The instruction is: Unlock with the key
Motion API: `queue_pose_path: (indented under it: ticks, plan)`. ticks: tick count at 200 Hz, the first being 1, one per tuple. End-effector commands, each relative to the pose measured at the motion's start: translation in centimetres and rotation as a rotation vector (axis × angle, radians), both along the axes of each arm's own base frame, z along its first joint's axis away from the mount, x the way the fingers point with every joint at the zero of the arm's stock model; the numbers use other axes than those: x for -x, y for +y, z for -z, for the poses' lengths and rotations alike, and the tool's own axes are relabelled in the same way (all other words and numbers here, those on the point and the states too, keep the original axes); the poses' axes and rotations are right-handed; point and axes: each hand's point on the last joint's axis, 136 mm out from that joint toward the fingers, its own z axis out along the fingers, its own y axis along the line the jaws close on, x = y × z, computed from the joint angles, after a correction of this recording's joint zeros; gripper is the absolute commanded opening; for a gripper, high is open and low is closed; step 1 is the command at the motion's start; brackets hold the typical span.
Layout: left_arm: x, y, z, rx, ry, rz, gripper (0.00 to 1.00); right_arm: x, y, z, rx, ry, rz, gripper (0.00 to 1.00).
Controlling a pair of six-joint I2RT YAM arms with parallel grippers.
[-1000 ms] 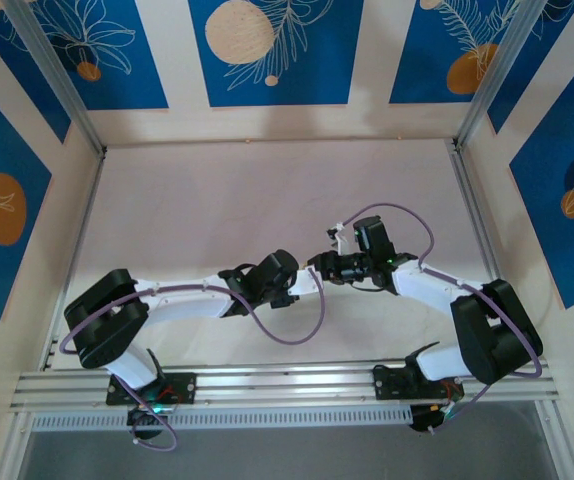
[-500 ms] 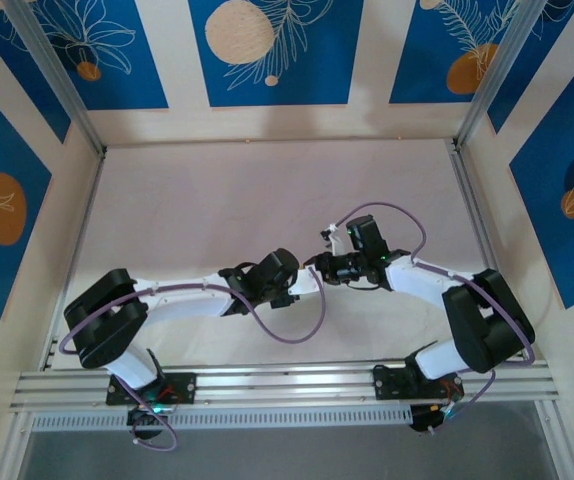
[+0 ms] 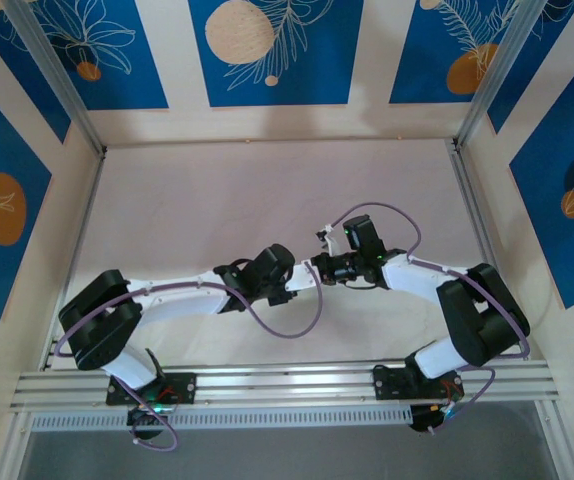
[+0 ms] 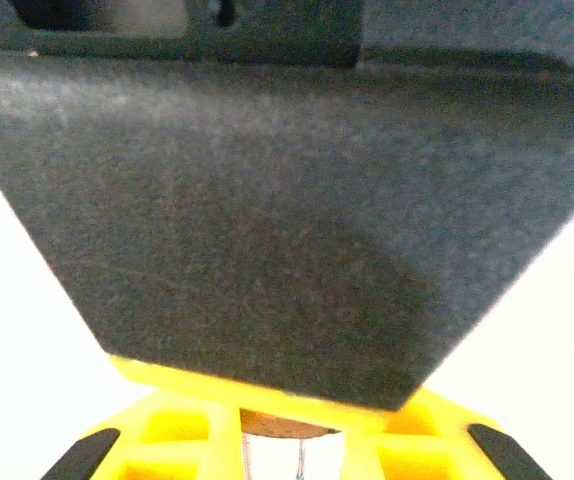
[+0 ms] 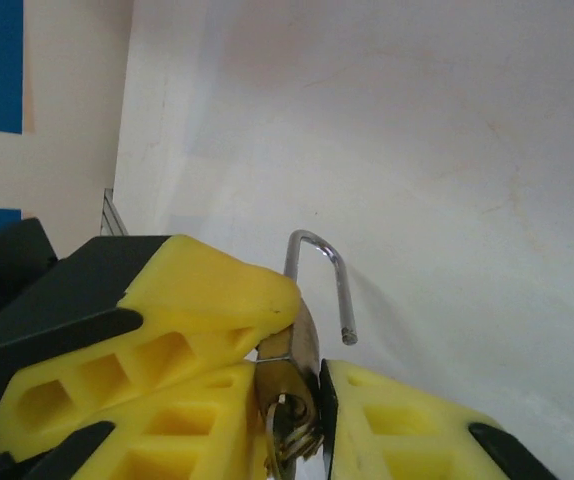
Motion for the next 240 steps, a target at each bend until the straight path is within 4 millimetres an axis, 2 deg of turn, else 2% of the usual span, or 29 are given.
queue_pose_path:
  ticks: [1,35,50,67,76,84,105,137,178,204,221,240]
  plan:
    - [-0.3,-1.8,-3.0,0.11,-0.014,0.02,0.05,0.2,1.2,-1.2,-0.046,-0.017,-0.057,0.18]
    - [-0.3,-1.8,-3.0,0.106,-0.013,0.021,0.08,0.2,1.0,-1.1,-0.028,-0.03,-0.041,0.07]
    - [-0.4,-1.7,-3.0,0.1,-0.017,0.02,0.13,0.1,0.7,-1.0,-0.017,-0.037,-0.026,0.05]
    - [-0.4,-1.4,-3.0,0.098,-0.021,0.013,0.29,0.0,0.5,-1.0,-0.004,-0.047,-0.012,0.03]
    - [-0.4,-1.2,-3.2,0.097,-0.029,0.007,0.44,-0.2,0.4,-1.0,0.003,-0.051,-0.002,0.03]
    - [-0.5,-0.9,-3.4,0.096,-0.037,-0.003,0.53,-0.4,0.2,-1.0,0.008,-0.059,0.006,0.03]
    - [-1.1,0.8,-4.6,0.096,-0.101,-0.067,0.65,-0.9,-0.2,-1.2,0.017,-0.069,0.034,0.02]
    - [-2.8,4.7,-8.0,0.254,-0.161,-0.25,0.7,-1.6,-0.6,-1.7,0.011,-0.074,0.062,0.02]
    - [-5.0,9.6,-6.4,0.224,-0.183,-0.513,0.71,-2.6,0.2,-2.4,-0.024,-0.075,0.063,0.02]
    - [-6.4,12.5,-5.5,0.243,-0.209,-0.712,0.7,-3.8,1.8,-2.1,-0.028,-0.107,0.047,0.02]
    - [-6.8,13.7,-5.4,0.27,-0.233,-0.79,0.7,-5.0,2.8,-2.0,-0.025,-0.149,0.043,0.02]
    - [-6.9,14.0,-5.5,0.308,-0.238,-0.817,0.7,-6.4,3.6,-1.5,-0.009,-0.173,0.036,0.02]
